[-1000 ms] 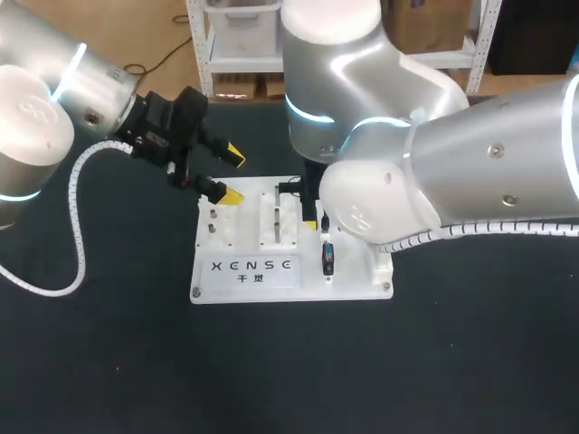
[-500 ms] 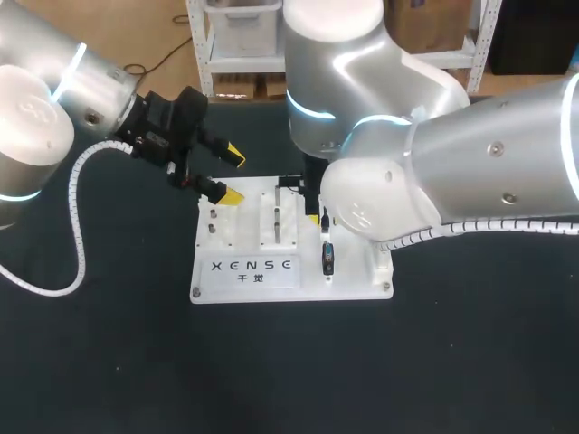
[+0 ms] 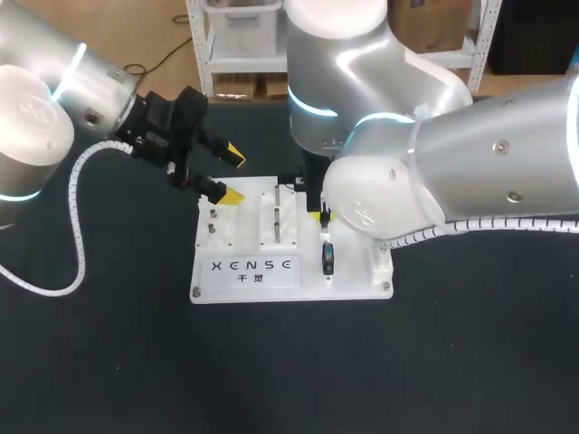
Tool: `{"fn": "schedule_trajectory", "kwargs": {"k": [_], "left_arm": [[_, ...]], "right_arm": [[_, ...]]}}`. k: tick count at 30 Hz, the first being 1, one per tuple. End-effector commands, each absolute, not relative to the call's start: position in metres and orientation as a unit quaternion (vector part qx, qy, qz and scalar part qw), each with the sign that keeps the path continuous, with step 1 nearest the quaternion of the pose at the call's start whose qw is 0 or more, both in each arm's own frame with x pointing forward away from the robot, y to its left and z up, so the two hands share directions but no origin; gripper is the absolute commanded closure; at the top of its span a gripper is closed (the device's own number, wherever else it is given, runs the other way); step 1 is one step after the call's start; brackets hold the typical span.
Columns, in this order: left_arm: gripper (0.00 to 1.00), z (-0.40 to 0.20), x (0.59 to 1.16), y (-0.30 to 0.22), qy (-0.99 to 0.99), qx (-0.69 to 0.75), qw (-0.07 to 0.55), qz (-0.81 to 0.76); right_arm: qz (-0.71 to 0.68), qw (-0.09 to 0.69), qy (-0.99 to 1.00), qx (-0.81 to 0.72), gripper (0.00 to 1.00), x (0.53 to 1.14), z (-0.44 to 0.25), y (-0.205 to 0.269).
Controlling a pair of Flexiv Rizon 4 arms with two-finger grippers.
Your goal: Insert the USB connector, Ethernet cable, and multi-pin plug into their matching sockets one by one.
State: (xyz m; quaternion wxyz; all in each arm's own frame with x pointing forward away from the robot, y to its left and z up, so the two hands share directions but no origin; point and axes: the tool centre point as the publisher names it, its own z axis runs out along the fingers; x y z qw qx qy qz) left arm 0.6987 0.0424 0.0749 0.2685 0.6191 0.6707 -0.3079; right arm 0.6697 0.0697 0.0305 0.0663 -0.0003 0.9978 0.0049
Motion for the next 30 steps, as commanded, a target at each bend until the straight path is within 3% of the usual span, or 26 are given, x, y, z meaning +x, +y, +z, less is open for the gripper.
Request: {"fn": "schedule_trajectory", "kwargs": {"k": [1,17,30], "left_arm": [[0.0,0.075,0.7,0.042,0.671,0.62,0.267,-0.308],[0.0,0.075,0.7,0.042,0.671,0.62,0.267,-0.308],[0.0,0.075,0.7,0.042,0.671,0.62,0.267,-0.308]], "right_arm": [[0.011,0.086,0.996,0.001,1.0,0.664,0.043,0.062],[-0.01,0.085,0.996,0.028,1.0,0.656,0.049,0.003],[-0.017,0.089,0.995,0.039,1.0,0.657,0.035,-0.007]]}}
